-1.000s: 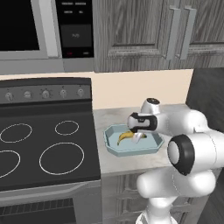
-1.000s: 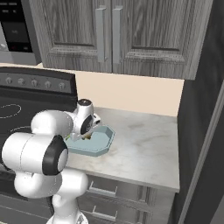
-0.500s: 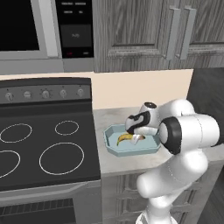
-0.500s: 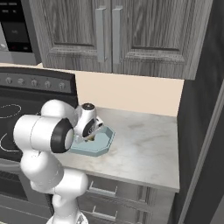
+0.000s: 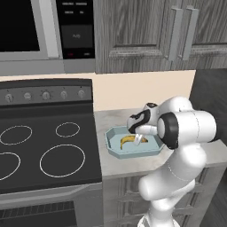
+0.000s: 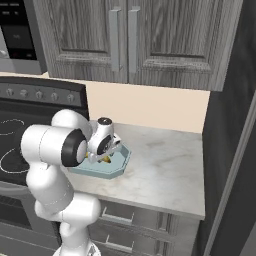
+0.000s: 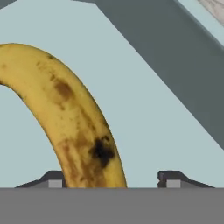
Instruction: Pick up both bananas from the fridge and place them inside the tupperware on the counter.
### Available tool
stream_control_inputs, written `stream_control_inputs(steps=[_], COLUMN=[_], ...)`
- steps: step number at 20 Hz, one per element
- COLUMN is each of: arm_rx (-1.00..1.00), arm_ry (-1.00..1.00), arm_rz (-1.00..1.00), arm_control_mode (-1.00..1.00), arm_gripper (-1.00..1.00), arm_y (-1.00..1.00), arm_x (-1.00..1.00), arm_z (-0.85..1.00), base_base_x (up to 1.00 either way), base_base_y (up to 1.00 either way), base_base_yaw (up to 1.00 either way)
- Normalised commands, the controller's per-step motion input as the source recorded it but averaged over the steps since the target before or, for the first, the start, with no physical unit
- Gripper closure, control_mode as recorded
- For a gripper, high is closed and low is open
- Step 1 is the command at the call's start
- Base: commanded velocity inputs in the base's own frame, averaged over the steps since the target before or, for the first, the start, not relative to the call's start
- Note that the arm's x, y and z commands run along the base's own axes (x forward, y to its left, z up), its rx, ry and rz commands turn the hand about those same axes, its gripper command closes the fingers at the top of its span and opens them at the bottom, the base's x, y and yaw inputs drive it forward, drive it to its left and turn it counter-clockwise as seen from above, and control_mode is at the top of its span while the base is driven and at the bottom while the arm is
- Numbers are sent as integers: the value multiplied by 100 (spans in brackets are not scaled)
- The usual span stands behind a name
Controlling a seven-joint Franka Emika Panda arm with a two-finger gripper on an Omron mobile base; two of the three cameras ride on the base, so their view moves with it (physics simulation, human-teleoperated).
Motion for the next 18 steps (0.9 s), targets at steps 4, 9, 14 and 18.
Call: stream_control_inputs(steps=[4, 9, 14, 18], arm_rx=[0, 0, 4, 13], arm_ry=[3, 0, 19, 16], arm_rz=[0, -1, 0, -29], arm_control_mode=[-100, -100, -100, -100], arm_gripper=[-100, -100, -100, -100], arm_y=[0, 0, 12, 11], arm_x=[-19, -19, -13, -59], arm_z=[10, 40, 49, 56], base_base_x=[0, 0, 0, 0], base_base_y=[0, 0, 0, 0], base_base_yaw=[0, 0, 0, 0])
